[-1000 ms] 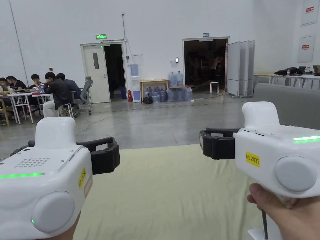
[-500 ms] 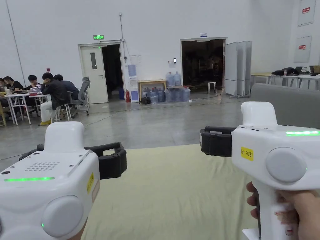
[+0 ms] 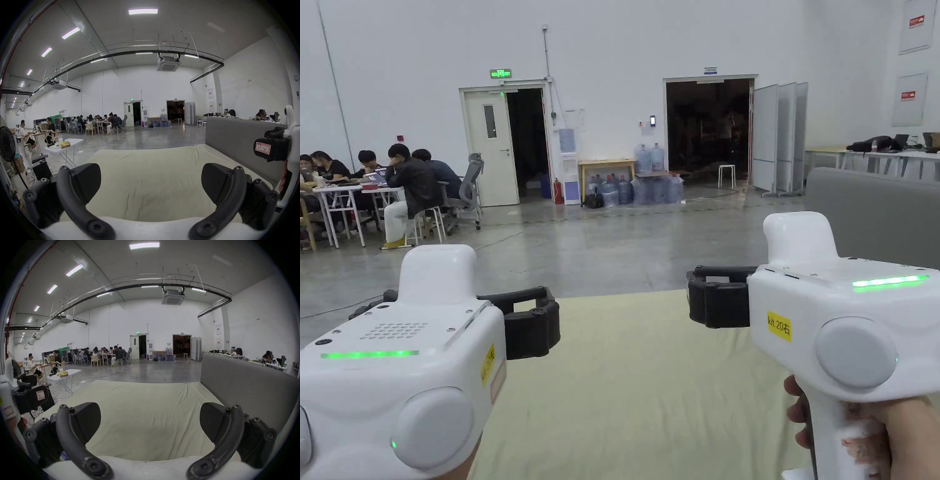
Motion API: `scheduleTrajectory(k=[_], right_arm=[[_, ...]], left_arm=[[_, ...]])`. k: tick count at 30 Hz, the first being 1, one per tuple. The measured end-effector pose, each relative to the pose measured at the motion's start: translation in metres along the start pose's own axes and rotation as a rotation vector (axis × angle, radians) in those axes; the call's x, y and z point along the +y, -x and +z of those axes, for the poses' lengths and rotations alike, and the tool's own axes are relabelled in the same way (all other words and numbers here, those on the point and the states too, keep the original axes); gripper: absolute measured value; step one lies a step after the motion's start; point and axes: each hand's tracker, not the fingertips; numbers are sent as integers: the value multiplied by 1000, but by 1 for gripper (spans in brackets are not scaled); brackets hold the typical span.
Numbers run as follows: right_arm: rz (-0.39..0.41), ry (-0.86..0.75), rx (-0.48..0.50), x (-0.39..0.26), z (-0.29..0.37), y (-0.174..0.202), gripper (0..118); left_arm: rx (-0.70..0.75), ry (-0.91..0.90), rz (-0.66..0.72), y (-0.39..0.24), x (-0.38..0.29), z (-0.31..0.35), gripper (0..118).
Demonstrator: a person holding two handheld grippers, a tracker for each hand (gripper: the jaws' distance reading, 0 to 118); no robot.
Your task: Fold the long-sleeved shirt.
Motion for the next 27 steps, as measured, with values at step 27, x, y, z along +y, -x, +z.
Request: scheduleTrajectory(k=[27], right_arm=[[-16, 9, -8, -2, -1, -2, 118]], left_arm=[[-7, 12, -12, -1, -1, -1, 118]])
